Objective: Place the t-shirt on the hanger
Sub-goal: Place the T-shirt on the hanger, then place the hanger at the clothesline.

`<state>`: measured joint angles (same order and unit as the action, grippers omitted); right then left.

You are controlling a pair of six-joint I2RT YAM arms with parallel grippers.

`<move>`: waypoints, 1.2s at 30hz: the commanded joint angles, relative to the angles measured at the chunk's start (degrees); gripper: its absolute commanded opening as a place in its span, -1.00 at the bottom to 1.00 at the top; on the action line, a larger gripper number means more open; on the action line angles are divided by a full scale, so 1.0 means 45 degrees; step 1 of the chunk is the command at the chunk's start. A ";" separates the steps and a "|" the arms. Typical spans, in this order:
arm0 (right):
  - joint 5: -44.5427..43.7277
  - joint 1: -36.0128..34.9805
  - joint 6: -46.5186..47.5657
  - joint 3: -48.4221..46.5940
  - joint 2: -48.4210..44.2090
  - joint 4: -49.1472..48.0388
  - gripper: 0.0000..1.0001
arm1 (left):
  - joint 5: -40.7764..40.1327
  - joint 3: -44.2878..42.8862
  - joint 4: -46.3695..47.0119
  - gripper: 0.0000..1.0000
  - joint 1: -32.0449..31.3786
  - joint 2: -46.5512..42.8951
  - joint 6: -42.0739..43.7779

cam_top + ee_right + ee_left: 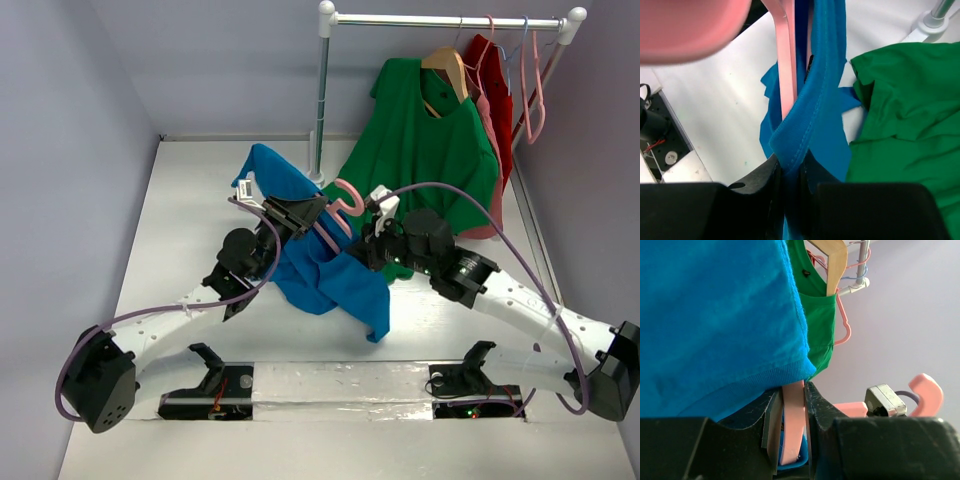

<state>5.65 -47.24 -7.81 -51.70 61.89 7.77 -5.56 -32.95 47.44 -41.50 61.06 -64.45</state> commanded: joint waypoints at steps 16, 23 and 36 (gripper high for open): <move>-0.4202 -0.0048 -0.0061 -0.3117 -0.1312 0.3389 -1.00 | 0.0201 -0.2149 -0.1419 0.81 0.0042 -0.2492 0.4100; -0.5766 0.0731 0.0447 -0.5735 -0.0297 0.4679 -1.00 | -0.1320 -0.2073 -0.3958 0.98 0.0042 -0.5145 0.6680; -0.7154 0.2176 0.1579 -0.9291 0.1949 0.5228 -1.00 | -0.2163 -0.0471 -0.5074 0.98 0.0042 -0.6792 0.7192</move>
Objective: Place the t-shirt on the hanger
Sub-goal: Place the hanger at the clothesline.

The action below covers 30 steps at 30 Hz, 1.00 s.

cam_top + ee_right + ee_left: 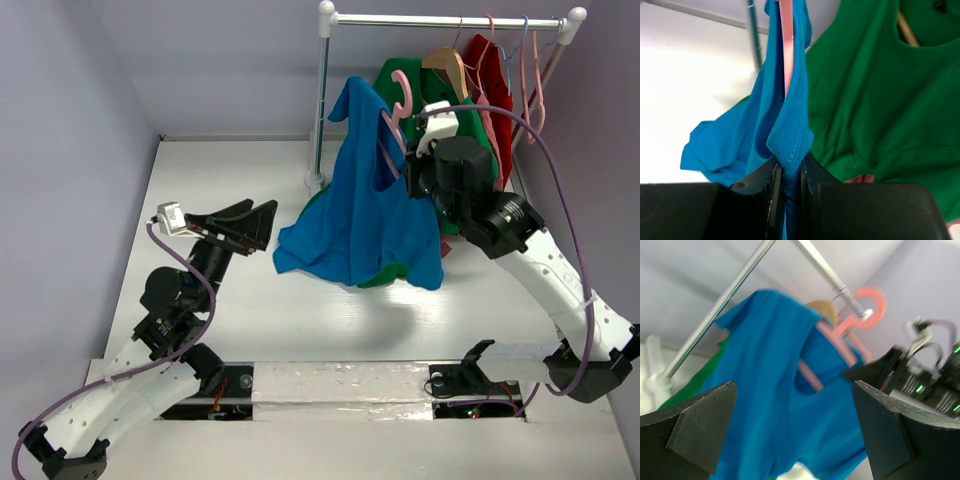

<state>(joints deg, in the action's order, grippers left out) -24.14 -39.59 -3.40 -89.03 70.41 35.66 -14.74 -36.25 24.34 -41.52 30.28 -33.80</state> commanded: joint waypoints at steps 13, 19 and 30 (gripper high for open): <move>0.1810 0.3055 0.1458 -0.3510 0.2709 -0.3140 -1.00 | -0.0415 0.2136 0.0021 0.98 0.0046 0.0184 0.0714; 0.2161 0.3506 0.1283 -0.4160 0.4116 -0.3899 -1.00 | -0.0571 0.2702 0.0509 0.98 0.0046 0.0224 0.1085; 0.2551 0.3916 0.0407 -0.4726 0.5563 -0.5619 -1.00 | -0.0474 0.2977 0.0627 0.98 0.0046 0.0243 0.1437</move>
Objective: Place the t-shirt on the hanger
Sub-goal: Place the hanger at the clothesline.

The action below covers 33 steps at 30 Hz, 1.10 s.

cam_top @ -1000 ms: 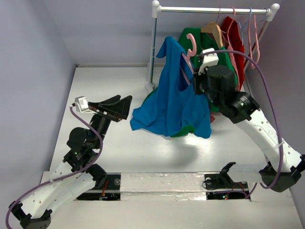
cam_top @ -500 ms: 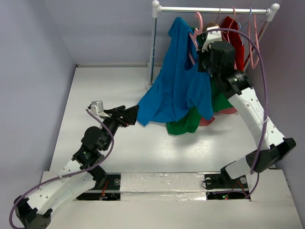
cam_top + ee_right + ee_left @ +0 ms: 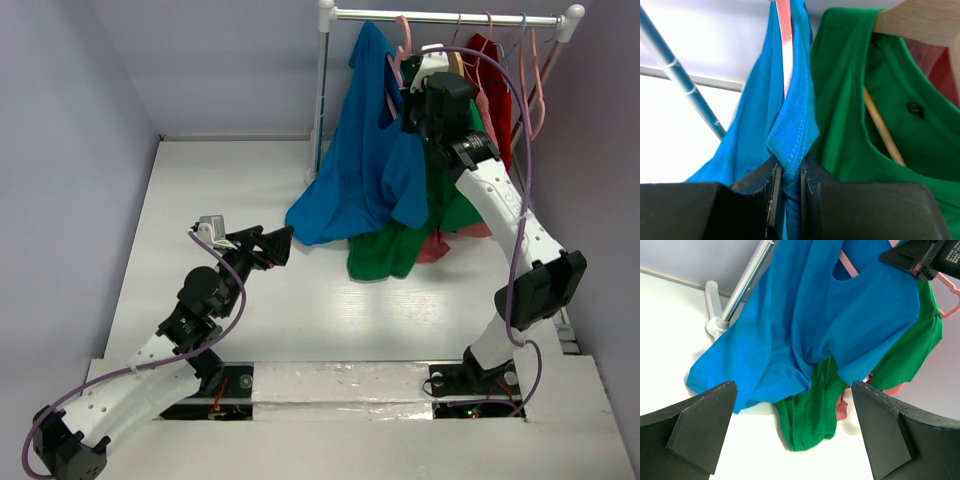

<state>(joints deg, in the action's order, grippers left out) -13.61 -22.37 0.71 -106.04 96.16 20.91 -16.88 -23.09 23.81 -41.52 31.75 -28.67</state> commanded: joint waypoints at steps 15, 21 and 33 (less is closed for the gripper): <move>-0.0277 0.0322 -0.0412 -0.1356 0.0133 -0.3123 -1.00 | 0.0217 0.0073 0.0958 0.98 0.0046 0.0230 0.0179; -0.0083 0.0440 -0.0548 -0.1904 0.1188 -0.2908 -1.00 | 0.0119 0.0151 0.0938 0.98 0.0046 0.0074 0.0179; 0.0407 0.0440 -0.1037 0.0552 0.0039 -0.3668 -1.00 | 0.0100 0.0151 0.0919 0.98 0.0046 0.0113 0.0179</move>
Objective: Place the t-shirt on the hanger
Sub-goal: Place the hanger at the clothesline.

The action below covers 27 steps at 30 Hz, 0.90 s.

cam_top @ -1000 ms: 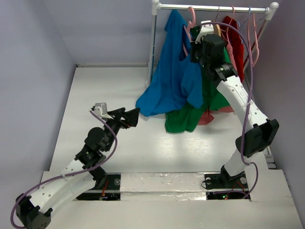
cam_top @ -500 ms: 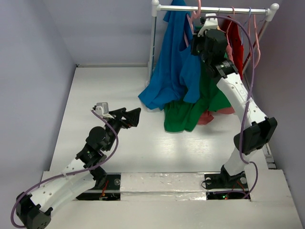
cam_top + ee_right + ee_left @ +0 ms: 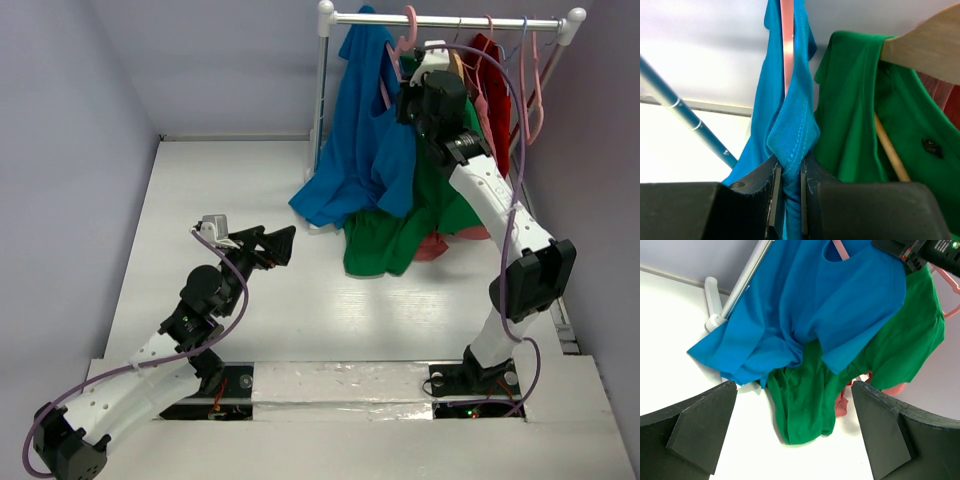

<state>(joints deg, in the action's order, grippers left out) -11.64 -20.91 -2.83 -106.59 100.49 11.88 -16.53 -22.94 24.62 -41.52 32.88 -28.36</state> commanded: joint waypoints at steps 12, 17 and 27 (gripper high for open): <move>0.0145 0.0115 -0.0288 0.2318 -0.2915 -0.1761 0.22 | 0.0041 0.0137 0.0720 0.98 0.0046 -0.0257 0.0033; 0.0301 0.0115 -0.0581 0.2999 -0.4164 -0.1741 0.67 | 0.0003 0.0117 0.0700 0.98 0.0046 -0.0296 -0.0026; -0.0110 0.0115 -0.1616 0.7954 -0.9099 -0.4668 1.00 | -0.0095 0.0059 0.0759 0.98 0.0046 -0.0530 -0.0298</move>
<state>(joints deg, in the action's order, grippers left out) -12.01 -20.64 -8.01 -75.70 66.11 -0.38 -16.73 -22.94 24.62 -41.52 31.27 -28.86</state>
